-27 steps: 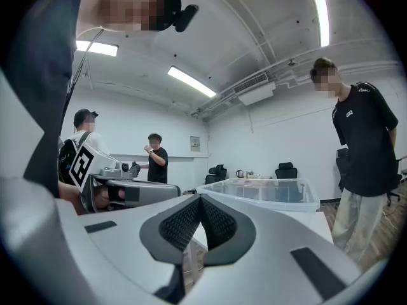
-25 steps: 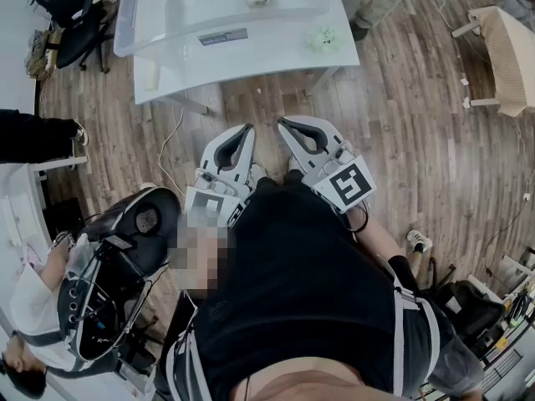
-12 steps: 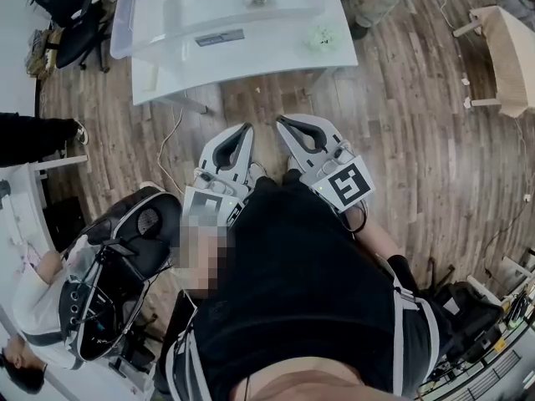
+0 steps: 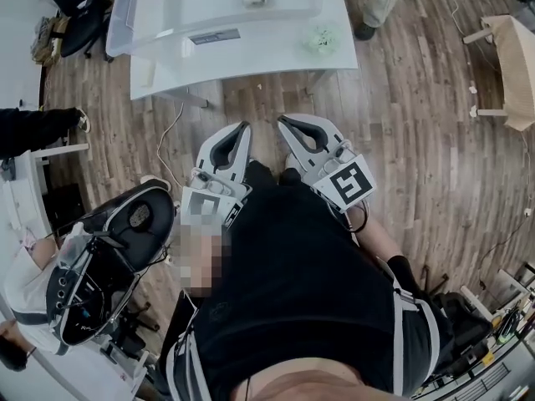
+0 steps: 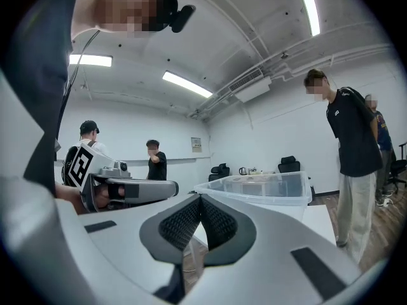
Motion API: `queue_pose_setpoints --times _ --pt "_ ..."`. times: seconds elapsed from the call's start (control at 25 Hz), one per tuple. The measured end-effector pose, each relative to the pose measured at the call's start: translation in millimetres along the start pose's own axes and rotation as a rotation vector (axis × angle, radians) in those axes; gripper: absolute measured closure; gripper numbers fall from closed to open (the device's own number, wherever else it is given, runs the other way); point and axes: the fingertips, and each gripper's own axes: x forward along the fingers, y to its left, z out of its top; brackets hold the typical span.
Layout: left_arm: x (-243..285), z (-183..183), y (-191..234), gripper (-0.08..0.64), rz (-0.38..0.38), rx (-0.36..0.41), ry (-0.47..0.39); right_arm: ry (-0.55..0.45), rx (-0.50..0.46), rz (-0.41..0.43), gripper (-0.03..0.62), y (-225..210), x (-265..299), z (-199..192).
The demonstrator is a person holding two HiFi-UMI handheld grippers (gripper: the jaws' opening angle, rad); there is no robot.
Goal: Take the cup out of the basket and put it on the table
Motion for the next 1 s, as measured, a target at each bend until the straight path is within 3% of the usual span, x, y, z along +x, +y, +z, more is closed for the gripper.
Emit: queue_pose_setpoints --times 0.4,1.0 --pt "22.0 -5.5 5.2 0.541 0.004 -0.017 0.006 -0.007 -0.016 0.003 0.577 -23.1 9.6 -0.8" --pt "65.0 14.4 102.5 0.541 -0.060 0.012 -0.016 -0.011 -0.030 -0.080 0.575 -66.9 97.6 15.7"
